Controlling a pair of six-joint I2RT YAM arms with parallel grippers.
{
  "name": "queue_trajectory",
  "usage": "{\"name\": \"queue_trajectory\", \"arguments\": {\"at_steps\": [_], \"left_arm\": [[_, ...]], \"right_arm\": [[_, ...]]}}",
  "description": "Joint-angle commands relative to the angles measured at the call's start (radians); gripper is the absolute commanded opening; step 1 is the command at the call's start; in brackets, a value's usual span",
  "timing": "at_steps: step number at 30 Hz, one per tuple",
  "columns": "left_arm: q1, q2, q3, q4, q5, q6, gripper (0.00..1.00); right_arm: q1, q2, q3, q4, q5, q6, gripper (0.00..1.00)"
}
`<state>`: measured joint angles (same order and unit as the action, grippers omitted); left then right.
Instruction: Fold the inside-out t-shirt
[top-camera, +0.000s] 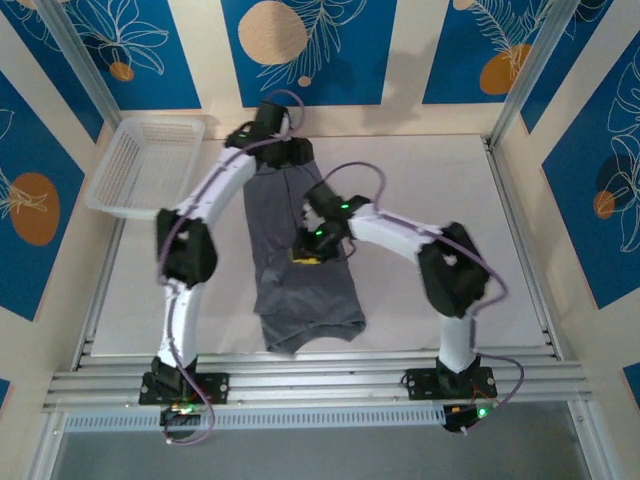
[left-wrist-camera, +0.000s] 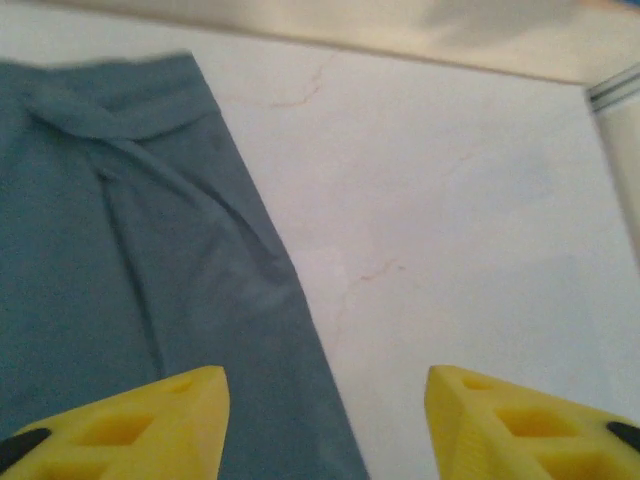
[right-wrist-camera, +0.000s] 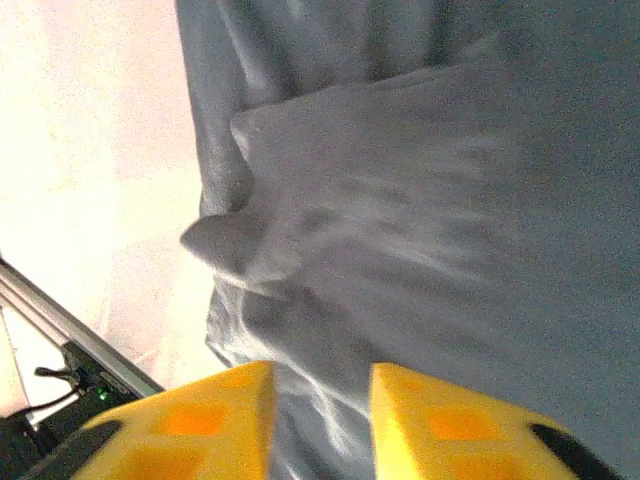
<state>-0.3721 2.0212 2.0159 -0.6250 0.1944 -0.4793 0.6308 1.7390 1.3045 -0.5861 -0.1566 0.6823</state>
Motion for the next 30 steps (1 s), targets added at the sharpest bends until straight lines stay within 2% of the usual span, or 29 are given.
{"name": "queue_trajectory", "arguments": {"at_steps": [1,5,8,11,12,13,16,18,21,23,25,26,27,30], "left_arm": [[0.062,-0.222,-0.240,0.057,0.155,0.013,0.62],[0.107,-0.495,-0.603,0.044,0.209,-0.037,0.71],[0.131,-0.681,-0.842,0.048,0.215,-0.094,0.74],[0.144,-0.803,-1.019,0.020,0.215,-0.159,0.78],[0.144,-0.830,-1.061,0.008,0.219,-0.183,0.89],[0.143,-0.862,-1.115,0.008,0.229,-0.208,0.96],[0.135,-0.961,-1.239,-0.010,0.217,-0.263,0.98],[0.135,-1.010,-1.296,-0.023,0.214,-0.287,0.96],[0.122,-1.030,-1.384,0.004,0.260,-0.324,0.86],[0.099,-0.998,-1.435,0.044,0.313,-0.353,0.77],[0.051,-0.943,-1.439,0.056,0.336,-0.366,0.74],[0.023,-0.927,-1.435,0.054,0.321,-0.371,0.72],[-0.006,-0.923,-1.429,0.044,0.293,-0.389,0.69],[-0.033,-0.959,-1.457,0.035,0.204,-0.462,0.66]], "right_arm": [[-0.094,-0.203,-0.196,0.003,0.048,0.004,0.41],[-0.141,-0.364,-0.405,-0.024,-0.103,-0.016,0.55],[-0.134,-0.438,-0.522,-0.012,-0.119,0.028,0.68],[-0.132,-0.436,-0.604,0.049,-0.155,0.049,0.72],[-0.131,-0.426,-0.620,0.067,-0.162,0.052,0.73],[-0.131,-0.411,-0.639,0.091,-0.173,0.051,0.73],[-0.131,-0.361,-0.688,0.183,-0.205,0.028,0.72],[-0.137,-0.315,-0.705,0.240,-0.242,0.023,0.67],[-0.141,-0.259,-0.711,0.341,-0.297,0.047,0.53],[-0.149,-0.233,-0.690,0.346,-0.302,0.030,0.32],[-0.159,-0.230,-0.669,0.316,-0.316,-0.005,0.10],[-0.166,-0.237,-0.663,0.298,-0.326,-0.013,0.05],[-0.178,-0.257,-0.665,0.283,-0.350,-0.008,0.00],[-0.207,-0.362,-0.705,0.260,-0.376,0.025,0.00]]}}
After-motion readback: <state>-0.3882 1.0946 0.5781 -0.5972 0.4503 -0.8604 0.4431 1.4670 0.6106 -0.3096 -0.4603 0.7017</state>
